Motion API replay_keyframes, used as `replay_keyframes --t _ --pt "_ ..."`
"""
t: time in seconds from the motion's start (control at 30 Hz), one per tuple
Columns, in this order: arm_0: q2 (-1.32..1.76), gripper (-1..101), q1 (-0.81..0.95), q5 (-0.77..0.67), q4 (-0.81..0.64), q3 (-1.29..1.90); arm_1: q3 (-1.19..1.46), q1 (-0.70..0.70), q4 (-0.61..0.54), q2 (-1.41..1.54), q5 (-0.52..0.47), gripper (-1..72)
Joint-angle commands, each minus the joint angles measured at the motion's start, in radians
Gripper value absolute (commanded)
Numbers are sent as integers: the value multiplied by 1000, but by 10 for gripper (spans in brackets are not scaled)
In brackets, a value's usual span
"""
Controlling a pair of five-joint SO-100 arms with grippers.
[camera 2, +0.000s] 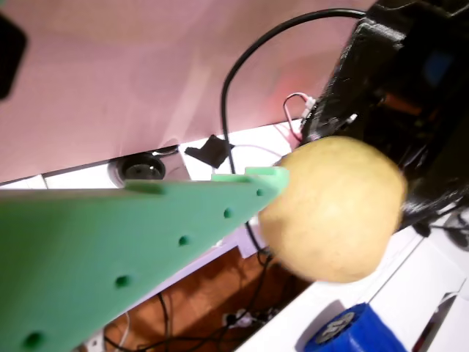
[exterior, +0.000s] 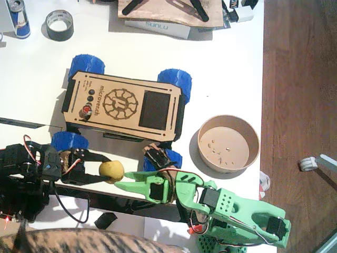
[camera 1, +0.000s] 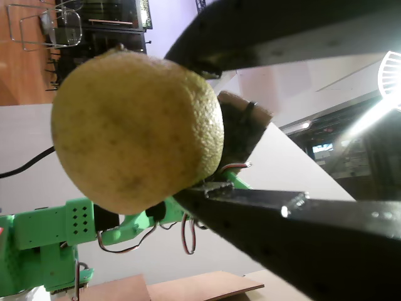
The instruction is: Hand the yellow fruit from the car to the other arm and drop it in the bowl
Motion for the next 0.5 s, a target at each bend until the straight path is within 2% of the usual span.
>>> replay_keyframes --t 0.0,0.33,0.47 --pt "-12 -2 8 -14 -57 -8 -64 2 -38 -12 11 233" --pt "-61 -2 9 -17 -118 -3 -94 21 -60 -75 -3 230" --pt "-106 -2 35 -17 -236 58 -91 51 -77 -95 -8 234"
